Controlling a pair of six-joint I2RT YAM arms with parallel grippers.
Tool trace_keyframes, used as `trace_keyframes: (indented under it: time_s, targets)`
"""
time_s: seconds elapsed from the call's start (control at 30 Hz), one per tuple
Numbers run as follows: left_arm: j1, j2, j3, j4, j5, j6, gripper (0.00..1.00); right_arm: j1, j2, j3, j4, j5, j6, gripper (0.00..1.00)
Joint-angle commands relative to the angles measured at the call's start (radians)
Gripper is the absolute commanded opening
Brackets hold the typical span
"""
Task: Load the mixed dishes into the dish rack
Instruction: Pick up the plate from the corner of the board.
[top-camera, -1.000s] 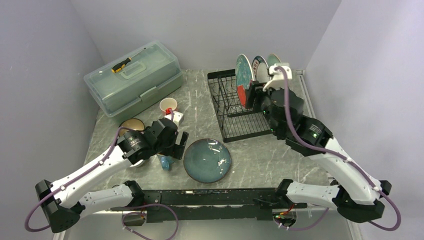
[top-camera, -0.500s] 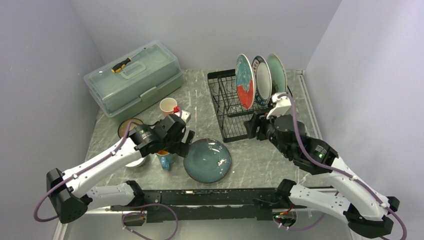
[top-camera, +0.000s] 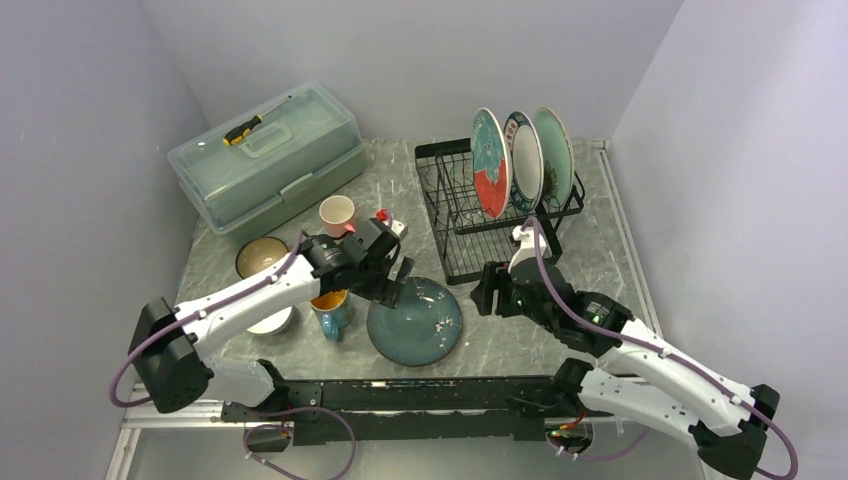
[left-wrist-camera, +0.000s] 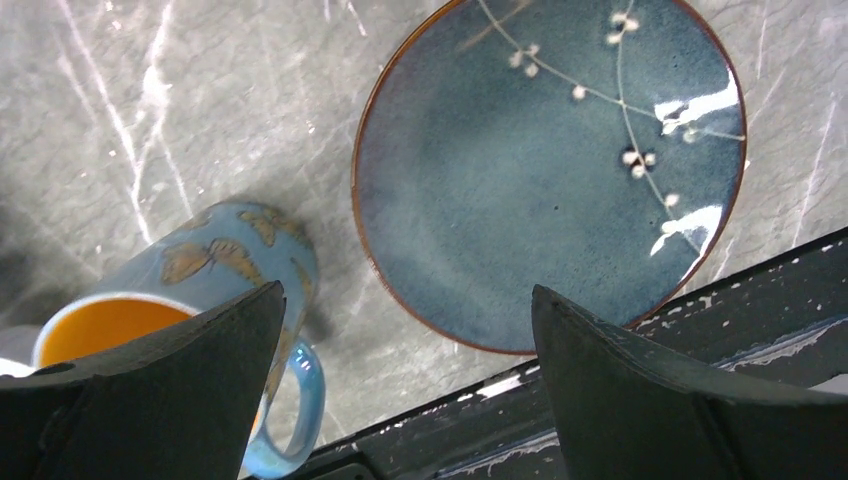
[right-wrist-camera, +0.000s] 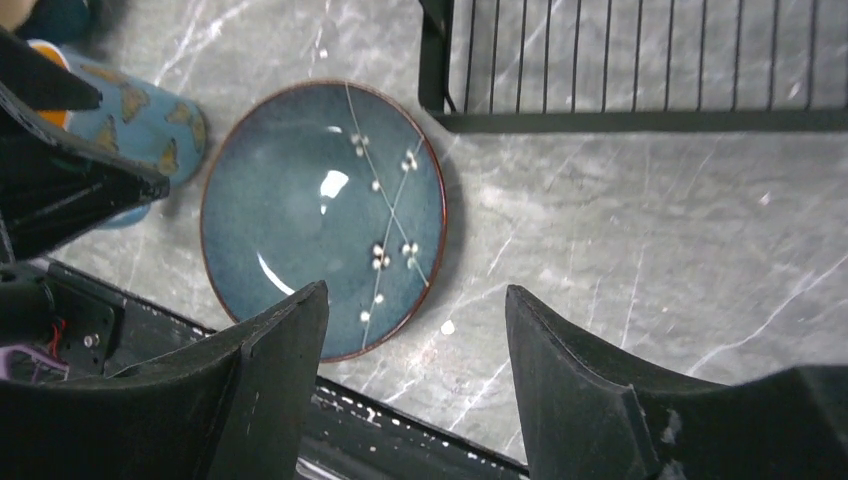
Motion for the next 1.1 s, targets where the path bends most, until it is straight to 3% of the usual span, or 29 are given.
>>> trace_keyframes:
  time_s: [0.0,0.2,0.43,0.57,1.07]
  targets:
    - [-0.003,0.050,0.011,0.097,0.040,-0.018,0.99,0.003,-0.042,-0.092,0.084,-0.067,0.104,0.68]
    - [-0.002,0.095,-0.026,0.145,0.019,-0.056,0.91,0.004,-0.075,-0.209,0.124,-0.104,0.188,0.68]
    - [0.003,0.140,-0.071,0.188,0.025,-0.089,0.63,0.003,-0.081,-0.293,0.200,-0.135,0.238,0.68]
    - [0.004,0.159,-0.080,0.186,0.011,-0.099,0.54,0.003,-0.064,-0.325,0.235,-0.156,0.253,0.68]
    - [0.060,0.151,-0.165,0.219,-0.005,-0.140,0.37,0.003,0.002,-0.395,0.381,-0.230,0.303,0.68]
